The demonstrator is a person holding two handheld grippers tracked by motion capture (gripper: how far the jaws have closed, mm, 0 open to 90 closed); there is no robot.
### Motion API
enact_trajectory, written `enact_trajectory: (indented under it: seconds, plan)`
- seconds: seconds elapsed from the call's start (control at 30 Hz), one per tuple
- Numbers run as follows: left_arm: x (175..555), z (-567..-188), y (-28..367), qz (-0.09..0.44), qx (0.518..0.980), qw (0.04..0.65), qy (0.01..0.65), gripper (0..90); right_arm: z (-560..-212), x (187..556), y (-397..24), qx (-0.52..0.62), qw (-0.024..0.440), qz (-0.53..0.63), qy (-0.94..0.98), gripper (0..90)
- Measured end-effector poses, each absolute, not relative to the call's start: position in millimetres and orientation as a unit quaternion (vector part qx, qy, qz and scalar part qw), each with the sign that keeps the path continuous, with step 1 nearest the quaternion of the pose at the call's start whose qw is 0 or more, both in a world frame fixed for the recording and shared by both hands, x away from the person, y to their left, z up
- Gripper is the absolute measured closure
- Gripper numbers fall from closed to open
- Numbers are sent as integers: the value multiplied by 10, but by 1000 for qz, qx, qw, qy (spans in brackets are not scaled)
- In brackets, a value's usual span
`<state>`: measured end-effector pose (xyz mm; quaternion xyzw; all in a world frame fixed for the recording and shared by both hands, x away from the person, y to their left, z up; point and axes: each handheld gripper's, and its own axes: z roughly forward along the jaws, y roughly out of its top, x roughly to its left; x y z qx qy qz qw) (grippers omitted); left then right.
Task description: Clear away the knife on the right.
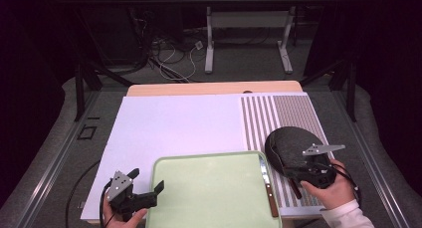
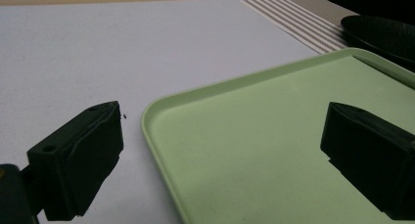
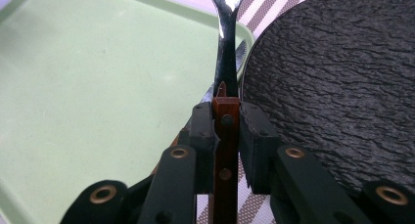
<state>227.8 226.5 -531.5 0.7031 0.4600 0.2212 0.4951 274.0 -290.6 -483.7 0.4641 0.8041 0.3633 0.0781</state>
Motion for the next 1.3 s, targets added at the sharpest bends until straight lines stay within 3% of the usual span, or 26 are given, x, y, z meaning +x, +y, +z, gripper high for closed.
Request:
enact_trajectory:
  seconds: [0.4, 0.57, 0.83, 1.3]
  plan:
    - [2311, -5331, 2299, 215, 704, 497, 458, 16, -4797, 2669, -2723, 462, 58, 369, 804, 769]
    - [2310, -5321, 2310, 216, 704, 501, 454, 16, -4734, 2639, -2572, 455, 84, 353, 813, 769]
    - [2240, -5301, 2341, 222, 703, 500, 454, 16, -4725, 2580, -2255, 432, 65, 357, 826, 769]
    - [2214, -5281, 2348, 227, 699, 501, 457, 16, -4840, 2597, -2238, 440, 34, 373, 816, 769]
